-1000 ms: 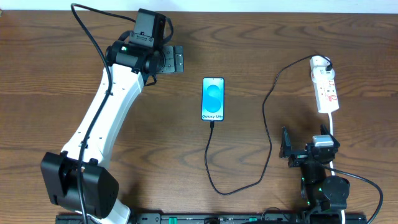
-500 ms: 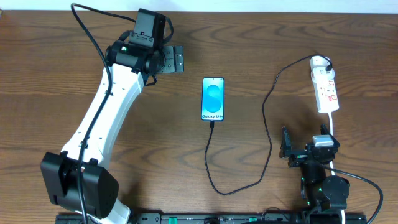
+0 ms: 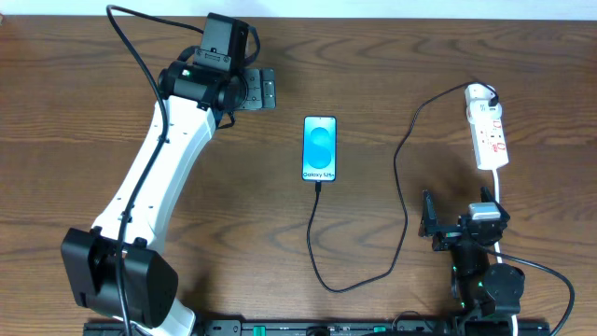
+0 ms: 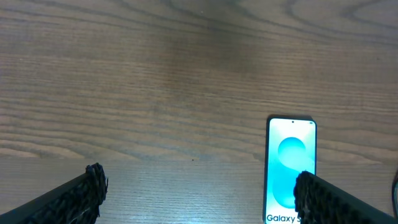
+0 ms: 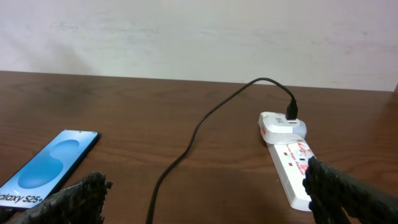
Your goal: Plug charger to phone and switch on socket
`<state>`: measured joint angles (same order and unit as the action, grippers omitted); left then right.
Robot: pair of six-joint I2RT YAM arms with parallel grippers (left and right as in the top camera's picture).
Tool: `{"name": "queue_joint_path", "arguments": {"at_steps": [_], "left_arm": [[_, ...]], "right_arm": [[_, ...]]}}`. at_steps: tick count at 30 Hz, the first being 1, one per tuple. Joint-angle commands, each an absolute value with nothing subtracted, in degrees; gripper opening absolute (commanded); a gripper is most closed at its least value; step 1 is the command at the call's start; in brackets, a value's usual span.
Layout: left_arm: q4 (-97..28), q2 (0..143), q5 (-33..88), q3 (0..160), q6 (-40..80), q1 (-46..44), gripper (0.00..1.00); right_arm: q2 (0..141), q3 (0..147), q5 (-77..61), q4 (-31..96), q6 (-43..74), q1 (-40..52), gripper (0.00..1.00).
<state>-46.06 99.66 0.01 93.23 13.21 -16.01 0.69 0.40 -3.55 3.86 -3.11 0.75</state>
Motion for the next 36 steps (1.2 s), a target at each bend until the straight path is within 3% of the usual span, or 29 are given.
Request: {"name": "queue_joint_path", "arguments": {"at_steps": [1,17,36], "left_arm": [[-46.0,100.0,-0.7,93.3,12.7,-16.0,0.98],[-48.6,97.9,-0.7,91.2,12.7,-16.2,0.98],[-45.5,64.0,-6.0,61.7,8.0,-15.1,0.98]], "right_arm": [[0.3,0.3,-3.2,4.1,-2.2,0.4,0.99],[0.3,0.3,-3.2,4.1,-2.2,0.4,0.99],[0.3,0.3,-3.2,4.1,-2.2,0.4,0.99]]}}
